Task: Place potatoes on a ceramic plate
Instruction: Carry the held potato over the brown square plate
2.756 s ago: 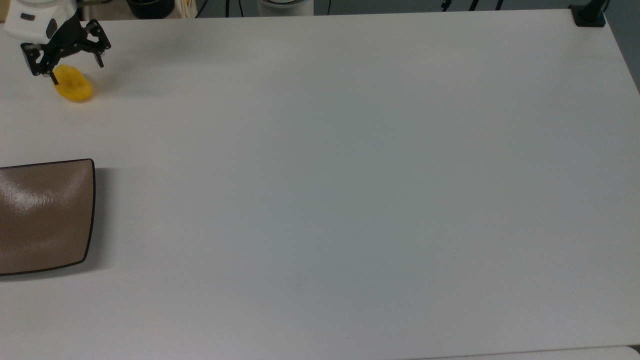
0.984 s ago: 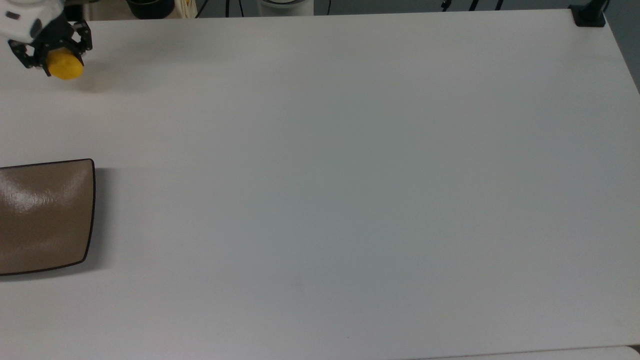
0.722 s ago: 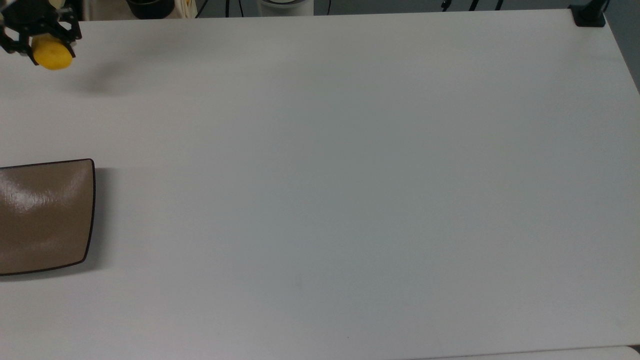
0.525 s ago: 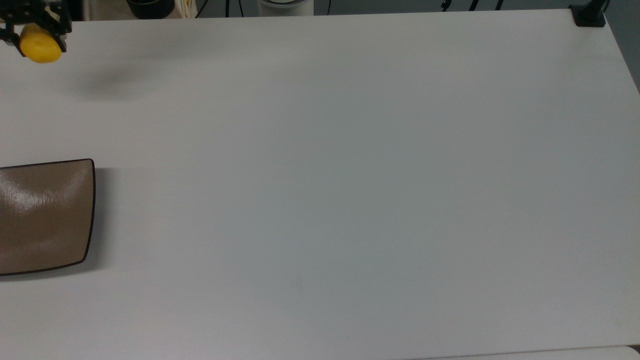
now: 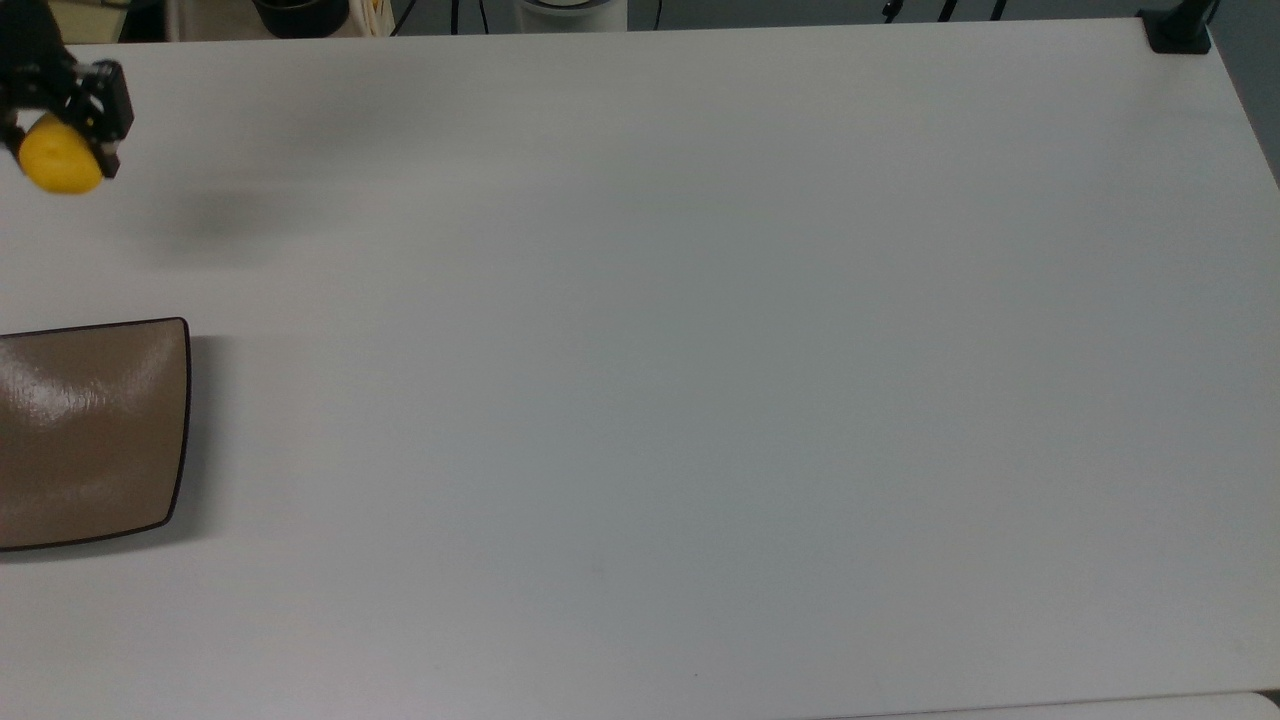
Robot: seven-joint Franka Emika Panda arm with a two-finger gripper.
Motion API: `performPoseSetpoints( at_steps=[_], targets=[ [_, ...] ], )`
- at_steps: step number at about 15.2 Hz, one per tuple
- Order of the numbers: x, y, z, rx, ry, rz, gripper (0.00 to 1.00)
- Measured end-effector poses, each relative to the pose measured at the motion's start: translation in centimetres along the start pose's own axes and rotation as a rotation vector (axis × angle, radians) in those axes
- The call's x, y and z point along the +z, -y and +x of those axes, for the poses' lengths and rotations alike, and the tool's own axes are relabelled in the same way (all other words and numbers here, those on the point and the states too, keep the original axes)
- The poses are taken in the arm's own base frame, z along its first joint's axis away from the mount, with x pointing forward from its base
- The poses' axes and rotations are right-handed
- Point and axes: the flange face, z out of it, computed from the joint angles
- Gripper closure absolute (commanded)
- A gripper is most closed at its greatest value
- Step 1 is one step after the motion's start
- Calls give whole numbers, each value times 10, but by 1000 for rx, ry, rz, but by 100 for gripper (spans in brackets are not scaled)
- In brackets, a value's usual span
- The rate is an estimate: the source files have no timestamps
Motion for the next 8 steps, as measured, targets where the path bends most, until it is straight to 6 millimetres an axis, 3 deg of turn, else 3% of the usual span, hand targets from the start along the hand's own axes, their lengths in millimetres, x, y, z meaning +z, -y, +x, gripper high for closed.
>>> performPoseSetpoints(
  at_steps=[8],
  targets=[
    [63, -20, 42, 85, -248, -126, 100]
  ],
)
